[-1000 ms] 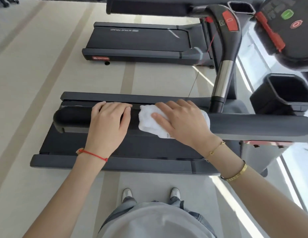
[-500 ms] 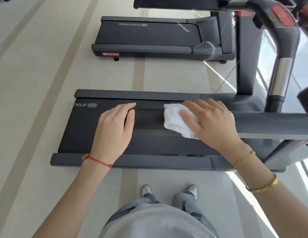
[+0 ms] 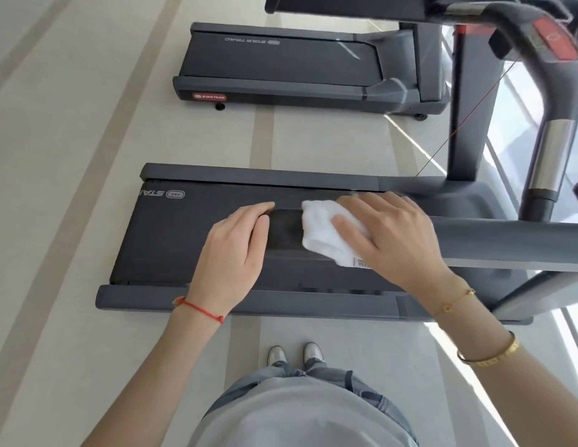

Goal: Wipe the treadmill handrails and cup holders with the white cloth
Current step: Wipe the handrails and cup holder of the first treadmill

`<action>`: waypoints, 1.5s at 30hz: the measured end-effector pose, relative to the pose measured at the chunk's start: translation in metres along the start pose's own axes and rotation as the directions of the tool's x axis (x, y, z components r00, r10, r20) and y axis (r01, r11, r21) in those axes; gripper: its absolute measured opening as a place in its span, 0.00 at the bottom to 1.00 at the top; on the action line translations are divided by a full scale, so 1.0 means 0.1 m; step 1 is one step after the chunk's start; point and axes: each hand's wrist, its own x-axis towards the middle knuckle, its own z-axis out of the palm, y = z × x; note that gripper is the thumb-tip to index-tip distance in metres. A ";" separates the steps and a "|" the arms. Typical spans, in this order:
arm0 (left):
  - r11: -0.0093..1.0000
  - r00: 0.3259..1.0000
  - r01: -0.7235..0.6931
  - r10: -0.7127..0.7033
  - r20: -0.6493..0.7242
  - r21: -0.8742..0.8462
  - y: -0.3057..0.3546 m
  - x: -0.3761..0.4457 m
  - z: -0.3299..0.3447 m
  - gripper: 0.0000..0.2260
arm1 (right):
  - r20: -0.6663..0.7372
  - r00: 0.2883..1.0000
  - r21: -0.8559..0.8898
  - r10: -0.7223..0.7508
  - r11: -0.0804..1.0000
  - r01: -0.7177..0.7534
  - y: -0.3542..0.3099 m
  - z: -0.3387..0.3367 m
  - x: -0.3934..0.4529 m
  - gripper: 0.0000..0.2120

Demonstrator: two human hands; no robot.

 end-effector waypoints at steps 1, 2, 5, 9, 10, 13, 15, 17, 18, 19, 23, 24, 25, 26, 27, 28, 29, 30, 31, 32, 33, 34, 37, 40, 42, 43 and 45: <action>1.000 1.000 -0.001 0.001 -0.001 0.000 0.00 0.00 0.00 0.14 | -0.001 0.999 -0.003 0.040 0.999 -0.040 -0.02 0.01 0.04 0.22; 1.000 1.000 -0.003 0.003 -0.003 -0.005 0.00 0.00 0.00 0.14 | 0.006 0.998 -0.003 0.062 0.998 -0.062 -0.08 0.03 0.08 0.22; 0.999 1.000 -0.019 0.018 -0.013 -0.031 0.00 -0.01 0.01 0.14 | -0.016 1.000 0.006 -0.011 1.000 0.011 -0.34 0.09 0.17 0.22; 0.998 1.000 -0.019 0.019 -0.013 -0.052 -0.01 -0.01 0.02 0.14 | -0.042 0.992 0.008 -0.116 0.993 0.117 -0.25 0.09 0.06 0.21; 0.999 1.000 -0.020 0.020 -0.014 -0.042 -0.01 -0.01 0.02 0.14 | -0.063 0.993 0.007 -0.103 0.995 0.104 -0.14 0.07 0.00 0.20; 1.000 1.000 -0.011 0.011 -0.029 -0.023 0.01 -0.01 0.02 0.15 | -0.057 0.994 -0.035 0.094 0.995 -0.096 0.22 -0.05 -0.11 0.20; 1.000 1.000 -0.008 0.007 -0.028 -0.017 0.03 0.00 0.02 0.14 | 0.061 0.980 -0.143 0.189 0.974 -0.179 0.26 -0.05 -0.07 0.18; 1.000 0.999 -0.013 0.013 -0.031 -0.011 0.04 0.00 0.02 0.14 | 0.119 0.986 -0.177 0.117 0.980 -0.095 0.04 -0.03 0.01 0.18; 1.000 0.999 -0.017 0.017 -0.032 -0.013 0.04 0.00 0.03 0.14 | 0.121 0.990 -0.142 0.074 0.988 -0.057 -0.13 0.00 0.06 0.19; 1.000 0.999 -0.020 0.019 -0.032 -0.019 0.04 0.01 0.03 0.14 | 0.096 0.994 -0.074 0.056 0.996 -0.049 -0.28 0.03 0.08 0.21; 0.999 0.999 -0.011 0.009 -0.044 -0.050 0.02 -0.01 0.05 0.13 | -0.033 0.997 -0.013 -0.065 0.998 0.065 -0.34 0.08 0.04 0.22; 0.999 0.999 -0.009 0.007 -0.042 -0.043 0.02 -0.01 0.04 0.14 | -0.065 0.995 -0.014 -0.072 0.997 0.072 -0.24 0.07 0.00 0.21; 0.999 0.999 -0.008 0.006 -0.039 -0.031 0.02 -0.01 0.04 0.15 | -0.081 0.996 -0.018 -0.045 0.999 0.044 -0.11 0.05 -0.05 0.19; 1.000 0.999 -0.005 0.004 -0.039 -0.023 0.02 -0.01 0.03 0.15 | -0.091 0.996 -0.015 0.013 1.000 -0.014 0.01 0.02 -0.09 0.18; 1.000 0.999 0.002 -0.003 -0.039 -0.020 0.03 -0.01 0.03 0.15 | -0.104 0.990 0.001 0.093 0.996 -0.093 0.10 0.00 -0.09 0.17; 1.000 0.999 0.008 -0.009 -0.038 -0.019 0.03 -0.01 0.03 0.15 | -0.096 0.981 0.000 0.170 0.985 -0.171 0.14 -0.01 -0.07 0.16; 1.000 0.999 0.013 -0.014 -0.037 -0.017 0.04 0.00 0.04 0.15 | -0.061 0.975 -0.042 0.212 0.976 -0.215 0.12 0.00 -0.03 0.16; 1.000 0.999 0.019 -0.019 -0.038 -0.015 0.05 0.00 0.04 0.15 | -0.009 0.977 -0.092 0.212 0.973 -0.212 0.04 0.02 0.02 0.16; 1.000 0.999 0.024 -0.025 -0.044 -0.018 0.07 0.00 0.05 0.15 | 0.038 0.986 -0.140 0.163 0.978 -0.156 -0.05 0.04 0.06 0.17; 0.999 0.998 0.025 -0.026 -0.051 -0.026 0.09 0.00 0.06 0.14 | 0.048 0.994 -0.133 0.101 0.987 -0.093 -0.17 0.07 0.08 0.19; 0.999 0.998 0.020 -0.022 -0.055 -0.038 0.10 0.00 0.07 0.14 | 0.016 0.997 -0.074 0.070 0.995 -0.069 -0.25 0.09 0.09 0.21; 0.999 0.998 0.009 -0.012 -0.056 -0.043 0.13 0.00 0.09 0.13 | -0.020 0.998 -0.010 0.055 0.998 -0.055 -0.29 0.09 0.08 0.22; 0.999 0.997 -0.047 0.046 -0.065 -0.010 0.22 0.01 0.13 0.13 | -0.144 0.990 0.005 -0.003 1.000 0.004 -0.22 0.14 0.00 0.20; 0.990 0.991 -0.109 0.114 -0.065 0.085 0.36 0.04 0.19 0.12 | -0.226 0.974 -0.018 -0.031 0.999 0.028 -0.01 0.12 -0.11 0.18; 0.974 0.988 -0.140 0.150 -0.047 0.176 0.48 0.07 0.27 0.13 | -0.286 0.958 -0.013 -0.023 1.000 0.020 0.17 0.12 -0.22 0.16; 0.963 0.986 -0.151 0.164 -0.039 0.223 0.56 0.08 0.33 0.14 | -0.309 0.951 -0.013 -0.016 1.000 0.012 0.27 0.11 -0.28 0.16; 0.942 0.981 -0.177 0.191 -0.022 0.286 0.72 0.10 0.47 0.15 | -0.334 0.943 -0.021 0.002 1.000 -0.010 0.51 0.08 -0.38 0.16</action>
